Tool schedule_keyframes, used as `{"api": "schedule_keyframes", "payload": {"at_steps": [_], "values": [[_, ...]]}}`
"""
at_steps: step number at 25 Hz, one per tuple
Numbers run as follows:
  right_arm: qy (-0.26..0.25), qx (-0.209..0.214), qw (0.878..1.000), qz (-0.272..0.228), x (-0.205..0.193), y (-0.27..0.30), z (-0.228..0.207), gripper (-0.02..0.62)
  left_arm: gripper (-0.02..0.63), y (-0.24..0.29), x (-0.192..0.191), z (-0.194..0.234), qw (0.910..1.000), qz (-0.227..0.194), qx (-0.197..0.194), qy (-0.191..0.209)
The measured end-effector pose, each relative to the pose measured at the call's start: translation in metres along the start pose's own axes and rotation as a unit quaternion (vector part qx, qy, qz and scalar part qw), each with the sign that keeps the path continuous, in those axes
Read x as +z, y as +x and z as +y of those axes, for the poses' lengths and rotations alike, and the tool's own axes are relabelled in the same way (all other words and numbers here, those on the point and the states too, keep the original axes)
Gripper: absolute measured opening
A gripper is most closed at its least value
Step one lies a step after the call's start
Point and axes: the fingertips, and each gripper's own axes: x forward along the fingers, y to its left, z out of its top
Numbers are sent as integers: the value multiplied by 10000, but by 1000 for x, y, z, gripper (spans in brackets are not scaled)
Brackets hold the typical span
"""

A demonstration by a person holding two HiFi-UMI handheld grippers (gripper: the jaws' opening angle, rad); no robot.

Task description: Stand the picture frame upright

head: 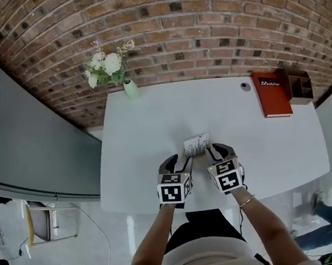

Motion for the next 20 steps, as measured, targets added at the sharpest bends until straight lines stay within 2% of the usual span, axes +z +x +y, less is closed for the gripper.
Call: {"api": "schedule_keyframes", "payload": {"at_steps": [5,12,20], "values": [[42,85,9999,100,-3,7,6,77,147,9,0,-1,9999,42,110,-7],[64,66,10000,19,-4,7,4,76,57,17,1,-4,9995,139,64,288],[269,-13,9996,-3,-7,3,8,75,54,22,8,1,9984,168,-108,534]]}}
